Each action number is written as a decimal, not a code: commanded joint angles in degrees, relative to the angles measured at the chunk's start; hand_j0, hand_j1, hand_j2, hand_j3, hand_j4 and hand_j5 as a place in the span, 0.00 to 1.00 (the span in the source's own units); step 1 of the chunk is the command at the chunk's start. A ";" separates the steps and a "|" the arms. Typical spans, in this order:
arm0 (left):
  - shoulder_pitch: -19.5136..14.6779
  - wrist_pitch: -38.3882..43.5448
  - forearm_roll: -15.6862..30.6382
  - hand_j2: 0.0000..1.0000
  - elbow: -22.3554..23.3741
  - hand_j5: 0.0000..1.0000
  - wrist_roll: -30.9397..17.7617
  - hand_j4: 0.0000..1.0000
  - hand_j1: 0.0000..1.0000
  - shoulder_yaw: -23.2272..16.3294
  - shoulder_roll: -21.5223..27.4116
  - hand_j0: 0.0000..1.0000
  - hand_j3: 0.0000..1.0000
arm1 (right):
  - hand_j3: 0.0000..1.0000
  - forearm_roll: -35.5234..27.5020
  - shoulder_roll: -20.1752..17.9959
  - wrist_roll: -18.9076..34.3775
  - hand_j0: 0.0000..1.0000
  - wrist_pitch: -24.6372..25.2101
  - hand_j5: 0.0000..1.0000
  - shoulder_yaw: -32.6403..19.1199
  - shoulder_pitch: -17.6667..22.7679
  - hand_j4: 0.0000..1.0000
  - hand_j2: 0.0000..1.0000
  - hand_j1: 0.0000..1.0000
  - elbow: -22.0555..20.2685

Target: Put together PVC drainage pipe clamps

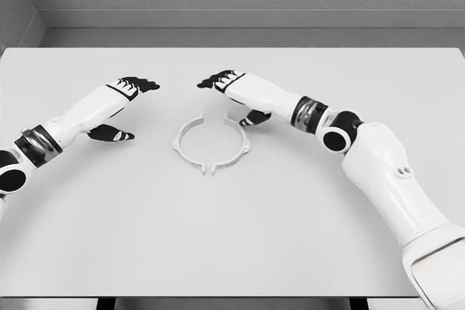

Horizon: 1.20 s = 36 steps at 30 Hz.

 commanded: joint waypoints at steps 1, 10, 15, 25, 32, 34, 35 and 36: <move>0.00 0.00 0.37 1.00 -0.01 1.00 0.03 1.00 1.00 0.04 0.00 1.00 1.00 | 1.00 -0.40 -0.26 -0.05 1.00 0.06 1.00 -0.46 -0.09 1.00 1.00 1.00 0.34; -0.26 0.00 0.11 1.00 0.69 1.00 0.03 1.00 1.00 -0.57 -4.92 1.00 1.00 | 1.00 -6.72 -15.19 4.16 1.00 0.06 1.00 -10.56 1.93 1.00 1.00 1.00 -18.89; -0.35 0.00 -0.16 1.00 1.49 1.00 0.03 1.00 1.00 -0.75 -7.03 1.00 1.00 | 1.00 -25.36 -38.05 5.39 1.00 0.06 1.00 -18.38 15.90 1.00 1.00 1.00 -34.89; -0.26 0.00 -0.33 1.00 1.40 1.00 -0.05 1.00 1.00 -0.93 -7.91 1.00 1.00 | 1.00 -24.31 -33.31 5.92 1.00 0.06 1.00 -32.36 31.55 1.00 1.00 1.00 -36.48; 0.18 0.00 -0.42 1.00 1.31 1.00 0.03 1.00 1.00 -0.93 -8.34 1.00 1.00 | 1.00 -24.48 -32.52 5.83 1.00 0.06 1.00 -31.75 32.08 1.00 1.00 1.00 -37.01; 0.18 0.00 -0.42 1.00 1.40 1.00 -0.05 1.00 1.00 -0.93 -8.43 1.00 1.00 | 1.00 -24.48 -32.34 5.83 1.00 0.06 1.00 -31.05 32.08 1.00 1.00 1.00 -37.18; 0.18 0.00 -0.42 1.00 1.40 1.00 -0.05 1.00 1.00 -0.93 -8.61 1.00 1.00 | 1.00 -24.48 -31.64 5.83 1.00 0.06 1.00 -30.43 31.91 1.00 1.00 1.00 -37.01; 0.18 0.00 -0.42 1.00 1.31 1.00 0.03 1.00 1.00 -0.93 -8.70 1.00 1.00 | 1.00 -24.48 -31.20 5.83 1.00 0.06 1.00 -30.43 31.82 1.00 1.00 1.00 -37.10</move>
